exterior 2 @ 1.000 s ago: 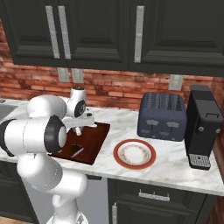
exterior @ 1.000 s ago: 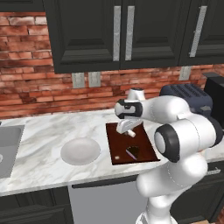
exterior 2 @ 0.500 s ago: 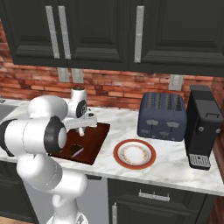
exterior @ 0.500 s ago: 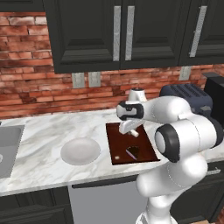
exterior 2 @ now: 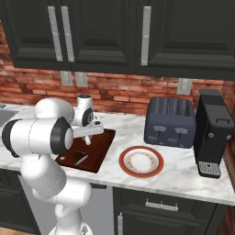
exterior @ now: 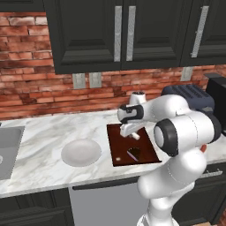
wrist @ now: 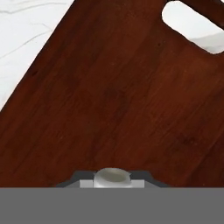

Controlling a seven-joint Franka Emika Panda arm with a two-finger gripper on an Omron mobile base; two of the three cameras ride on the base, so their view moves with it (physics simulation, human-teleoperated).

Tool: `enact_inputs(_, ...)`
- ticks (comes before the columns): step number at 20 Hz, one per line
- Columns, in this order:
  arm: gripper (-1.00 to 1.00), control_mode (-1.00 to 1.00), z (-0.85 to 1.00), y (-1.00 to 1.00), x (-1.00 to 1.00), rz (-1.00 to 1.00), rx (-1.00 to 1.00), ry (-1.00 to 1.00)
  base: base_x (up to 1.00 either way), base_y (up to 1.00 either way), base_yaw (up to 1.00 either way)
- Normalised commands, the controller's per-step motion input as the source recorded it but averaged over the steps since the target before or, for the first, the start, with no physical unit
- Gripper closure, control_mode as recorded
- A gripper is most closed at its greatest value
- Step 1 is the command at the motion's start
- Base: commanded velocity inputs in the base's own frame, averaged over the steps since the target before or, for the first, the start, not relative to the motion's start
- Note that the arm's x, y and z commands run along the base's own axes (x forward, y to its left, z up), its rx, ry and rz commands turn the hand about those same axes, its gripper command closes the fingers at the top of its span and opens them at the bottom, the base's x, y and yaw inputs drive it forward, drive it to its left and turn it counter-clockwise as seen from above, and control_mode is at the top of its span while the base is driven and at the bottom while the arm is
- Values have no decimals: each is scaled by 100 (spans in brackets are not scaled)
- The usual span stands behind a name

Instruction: Move the dessert items from the plates to the tray.

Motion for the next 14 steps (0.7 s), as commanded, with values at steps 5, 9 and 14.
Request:
enact_inputs(5, 100, -100, -19, -5, 8, 0, 0, 0, 0, 0, 0)
enact_inputs(9, 100, -100, -12, -7, 19, 0, 0, 0, 0, 0, 0)
enact_inputs(14, 100, -100, -19, -8, 12, 0, 0, 0, 0, 0, 0)
